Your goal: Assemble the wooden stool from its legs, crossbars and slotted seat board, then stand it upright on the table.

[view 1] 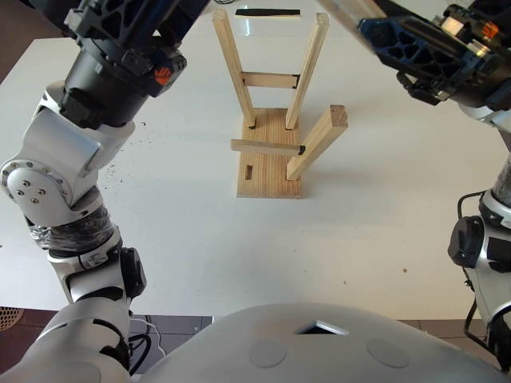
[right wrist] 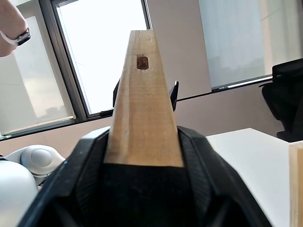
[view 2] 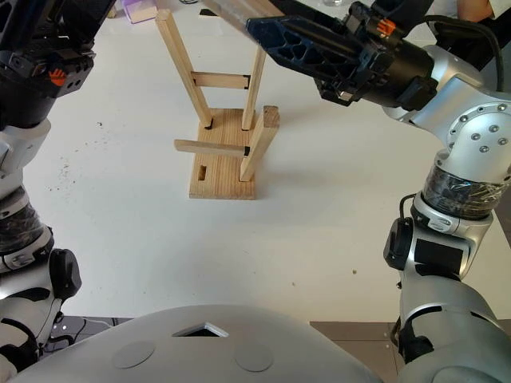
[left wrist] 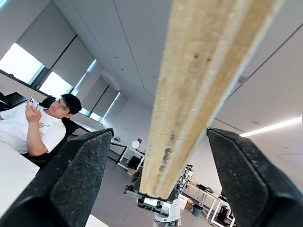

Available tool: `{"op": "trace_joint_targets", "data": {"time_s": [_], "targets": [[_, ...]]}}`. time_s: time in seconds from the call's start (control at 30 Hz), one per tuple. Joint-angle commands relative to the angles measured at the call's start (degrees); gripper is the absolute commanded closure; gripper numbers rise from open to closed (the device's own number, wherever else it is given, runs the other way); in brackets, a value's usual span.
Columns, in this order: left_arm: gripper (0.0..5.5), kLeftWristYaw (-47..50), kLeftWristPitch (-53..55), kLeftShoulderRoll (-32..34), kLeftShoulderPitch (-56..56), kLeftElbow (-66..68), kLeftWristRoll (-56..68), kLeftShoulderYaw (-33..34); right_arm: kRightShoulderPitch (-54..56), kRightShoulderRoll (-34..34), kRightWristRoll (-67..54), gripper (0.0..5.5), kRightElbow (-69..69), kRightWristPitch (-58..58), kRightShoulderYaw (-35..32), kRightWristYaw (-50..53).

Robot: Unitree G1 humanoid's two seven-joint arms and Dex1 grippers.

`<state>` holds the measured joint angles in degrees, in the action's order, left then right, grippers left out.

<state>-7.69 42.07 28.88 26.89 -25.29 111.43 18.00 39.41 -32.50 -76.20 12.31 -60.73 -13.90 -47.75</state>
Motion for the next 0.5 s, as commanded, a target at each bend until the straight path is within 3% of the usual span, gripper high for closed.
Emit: {"op": "trace_joint_targets", "data": {"time_s": [0.03,0.5], "targets": [[1.83,-1.2,-0.6,0.9,-0.4,-1.9,-0.7,-0.8,0.6,-1.5,0.7,3.44,-0.2,-0.4,1.0,-1.2],[1.83,-4.4,-0.7,2.8,0.4,-1.3,-5.0,-3.2,0.8,-2.9,3.4,3.44,-0.4,0.3,3.3,-4.5]]}}
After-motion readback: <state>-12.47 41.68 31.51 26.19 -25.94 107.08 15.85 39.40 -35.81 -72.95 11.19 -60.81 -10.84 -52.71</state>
